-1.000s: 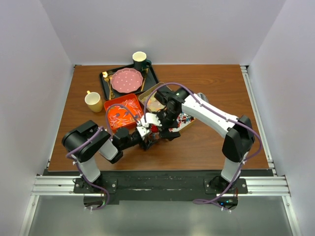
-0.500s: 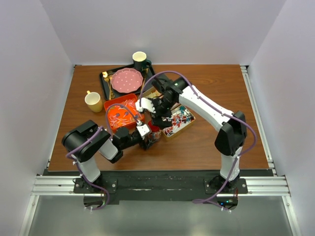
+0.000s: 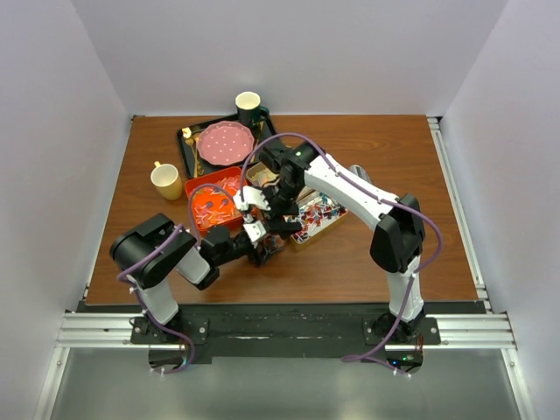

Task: Pack the candies
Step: Screw the bottle lid onto the packing bottle.

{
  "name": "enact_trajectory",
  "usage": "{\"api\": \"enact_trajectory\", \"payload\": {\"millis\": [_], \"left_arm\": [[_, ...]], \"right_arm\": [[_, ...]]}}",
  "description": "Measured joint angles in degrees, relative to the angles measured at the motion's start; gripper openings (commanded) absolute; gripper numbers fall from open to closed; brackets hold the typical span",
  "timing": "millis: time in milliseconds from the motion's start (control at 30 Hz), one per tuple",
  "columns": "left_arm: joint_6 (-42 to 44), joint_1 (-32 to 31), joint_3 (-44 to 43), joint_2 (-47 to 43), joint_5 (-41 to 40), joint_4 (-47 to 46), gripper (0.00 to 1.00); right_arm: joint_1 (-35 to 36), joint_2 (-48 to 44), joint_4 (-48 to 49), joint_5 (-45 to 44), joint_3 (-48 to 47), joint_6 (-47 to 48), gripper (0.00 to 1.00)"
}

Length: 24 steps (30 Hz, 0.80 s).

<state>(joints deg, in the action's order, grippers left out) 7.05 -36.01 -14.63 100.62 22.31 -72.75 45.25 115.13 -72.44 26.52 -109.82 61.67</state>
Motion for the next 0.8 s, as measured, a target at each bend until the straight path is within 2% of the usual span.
{"api": "enact_trajectory", "payload": {"millis": [300,500,633,800], "left_arm": [[0.0,0.0,-0.1,0.1,0.8,0.0,0.0],[-0.1,0.0,-0.6,0.5,0.6,0.1,0.0],[-0.1,0.0,-0.7,0.6,0.6,0.1,0.0],[-0.1,0.0,-0.7,0.6,0.7,0.1,0.0]], "right_arm": [[-0.6,-5.6,1.8,-2.8,7.8,-0.6,0.91],[-1.0,-8.9,-0.9,-2.8,11.5,-1.7,0.91],[-2.3,-8.8,-0.9,-2.4,10.7,-2.9,0.91],[-4.5,-5.5,-0.1,-2.2,2.4,-4.1,0.92]]}}
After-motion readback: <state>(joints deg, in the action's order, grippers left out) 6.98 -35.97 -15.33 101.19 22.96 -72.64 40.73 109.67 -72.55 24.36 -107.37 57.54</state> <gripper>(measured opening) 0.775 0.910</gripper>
